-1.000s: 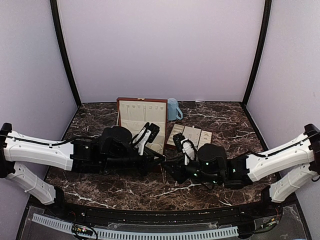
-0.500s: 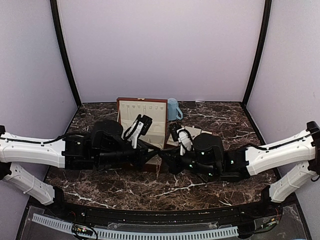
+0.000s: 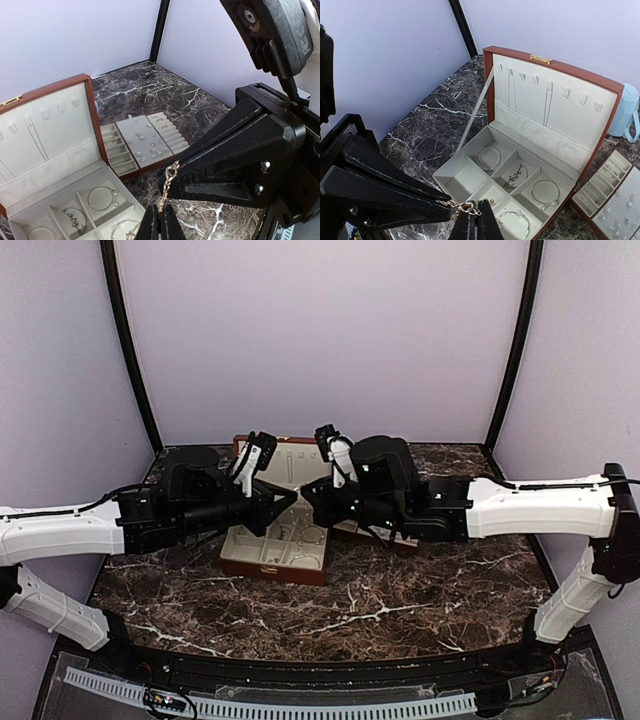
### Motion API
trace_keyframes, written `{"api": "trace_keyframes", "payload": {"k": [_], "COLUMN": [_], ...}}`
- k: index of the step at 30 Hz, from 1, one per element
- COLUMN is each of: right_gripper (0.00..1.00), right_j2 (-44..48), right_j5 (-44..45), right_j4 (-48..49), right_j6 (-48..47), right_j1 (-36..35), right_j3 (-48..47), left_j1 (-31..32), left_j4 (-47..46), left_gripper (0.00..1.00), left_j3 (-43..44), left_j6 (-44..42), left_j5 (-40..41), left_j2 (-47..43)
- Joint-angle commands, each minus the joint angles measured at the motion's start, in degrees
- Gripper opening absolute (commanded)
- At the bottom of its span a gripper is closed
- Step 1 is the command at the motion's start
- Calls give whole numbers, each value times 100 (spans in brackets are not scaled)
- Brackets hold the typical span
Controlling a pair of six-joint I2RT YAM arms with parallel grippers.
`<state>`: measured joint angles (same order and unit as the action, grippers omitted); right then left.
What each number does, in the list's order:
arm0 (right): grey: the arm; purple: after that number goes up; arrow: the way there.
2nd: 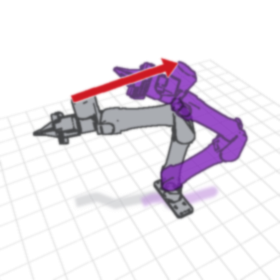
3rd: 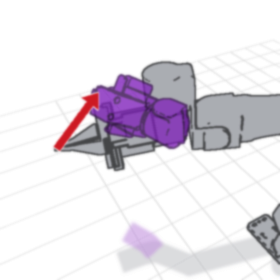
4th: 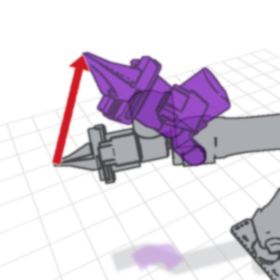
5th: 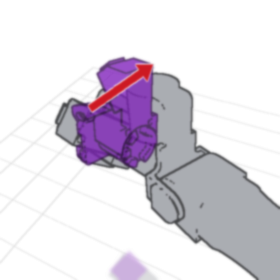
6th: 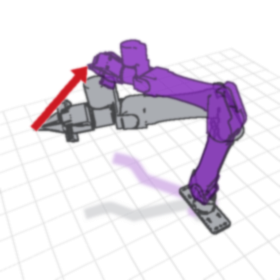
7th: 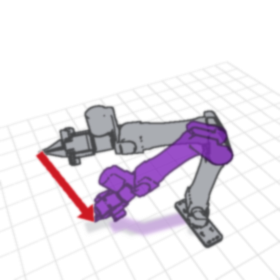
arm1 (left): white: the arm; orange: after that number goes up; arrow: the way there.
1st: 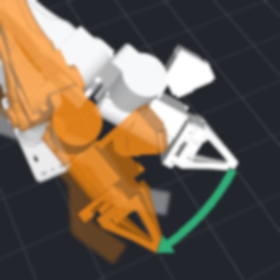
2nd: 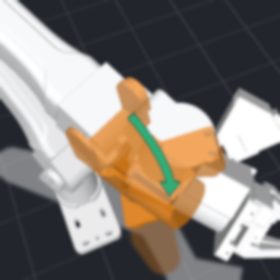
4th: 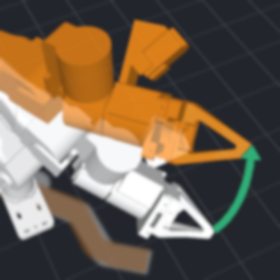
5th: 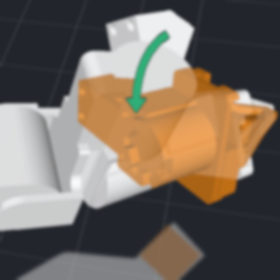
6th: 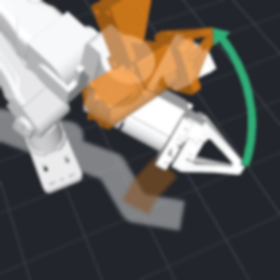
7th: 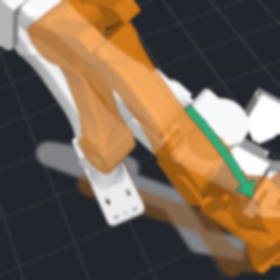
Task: Organize the mixed jewelry
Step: Pass from the left arm to the right
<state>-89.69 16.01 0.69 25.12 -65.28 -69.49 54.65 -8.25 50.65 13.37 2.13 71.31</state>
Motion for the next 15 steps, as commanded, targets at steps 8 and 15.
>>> {"api": "trace_keyframes", "payload": {"k": [8, 15], "right_gripper": [0, 0], "right_j2": [-1092, -1753], "right_j5": [262, 445], "right_j4": [-766, -1240], "right_j6": [-379, -395], "right_j1": [452, 712], "right_j3": [-1847, -2880], "left_j1": [-1038, -1441], "left_j4": [-55, -337], "left_gripper": [0, 11], "left_j3": [324, 423], "left_j6": [-756, -886], "left_j5": [-891, -1194], "left_j2": [179, 537]}}
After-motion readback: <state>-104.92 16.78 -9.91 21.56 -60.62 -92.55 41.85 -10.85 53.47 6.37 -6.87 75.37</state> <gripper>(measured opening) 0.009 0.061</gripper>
